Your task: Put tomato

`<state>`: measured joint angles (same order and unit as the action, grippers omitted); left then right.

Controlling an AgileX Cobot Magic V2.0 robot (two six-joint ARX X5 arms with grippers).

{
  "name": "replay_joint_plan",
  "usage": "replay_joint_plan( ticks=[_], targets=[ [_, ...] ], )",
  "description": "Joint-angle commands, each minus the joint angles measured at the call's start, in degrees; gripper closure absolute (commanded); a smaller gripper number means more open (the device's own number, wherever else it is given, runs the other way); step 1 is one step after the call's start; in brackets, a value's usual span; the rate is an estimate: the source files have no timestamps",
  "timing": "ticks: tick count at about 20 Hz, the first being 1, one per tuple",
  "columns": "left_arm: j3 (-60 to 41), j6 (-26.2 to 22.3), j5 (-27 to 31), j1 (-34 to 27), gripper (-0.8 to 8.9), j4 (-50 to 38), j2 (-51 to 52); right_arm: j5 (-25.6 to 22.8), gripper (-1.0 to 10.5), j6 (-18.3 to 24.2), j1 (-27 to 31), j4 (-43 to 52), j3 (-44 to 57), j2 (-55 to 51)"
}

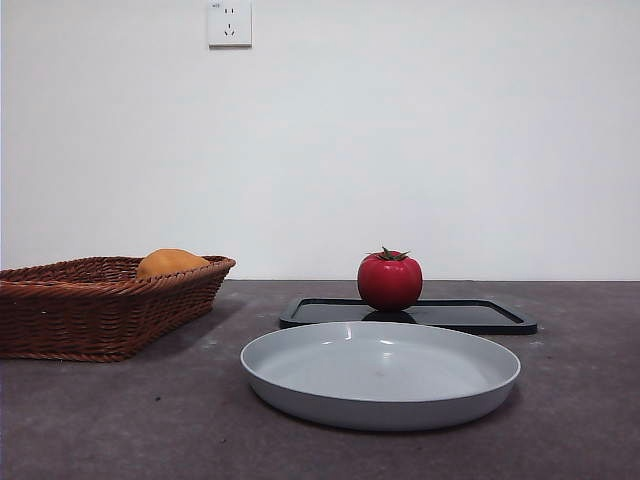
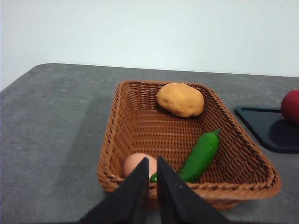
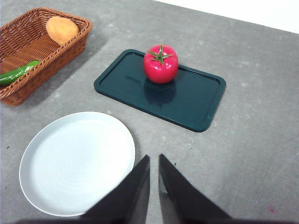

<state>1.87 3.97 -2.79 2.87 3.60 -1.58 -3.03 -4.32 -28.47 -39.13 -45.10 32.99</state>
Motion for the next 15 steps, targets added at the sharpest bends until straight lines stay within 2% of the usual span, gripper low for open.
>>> replay_joint_plan(
  ticks=[1, 5, 15],
  targets=[
    [-1.22, 0.13, 1.07, -0.31, 7.89, 1.79, 1.42, 0.00, 9.2, 0.28, -0.33, 0.59, -0.87, 0.20],
    [-1.22, -0.28, 1.38, -0.68, 7.89, 7.39, 1.42, 0.00, 9.2, 0.28, -0.33, 0.59, -0.87, 0.20],
    [-1.22, -1.36, 1.51, -0.66, 7.89, 7.21, 1.42, 0.00, 9.2, 0.28, -0.33, 0.59, -0.87, 0.20]
  ],
)
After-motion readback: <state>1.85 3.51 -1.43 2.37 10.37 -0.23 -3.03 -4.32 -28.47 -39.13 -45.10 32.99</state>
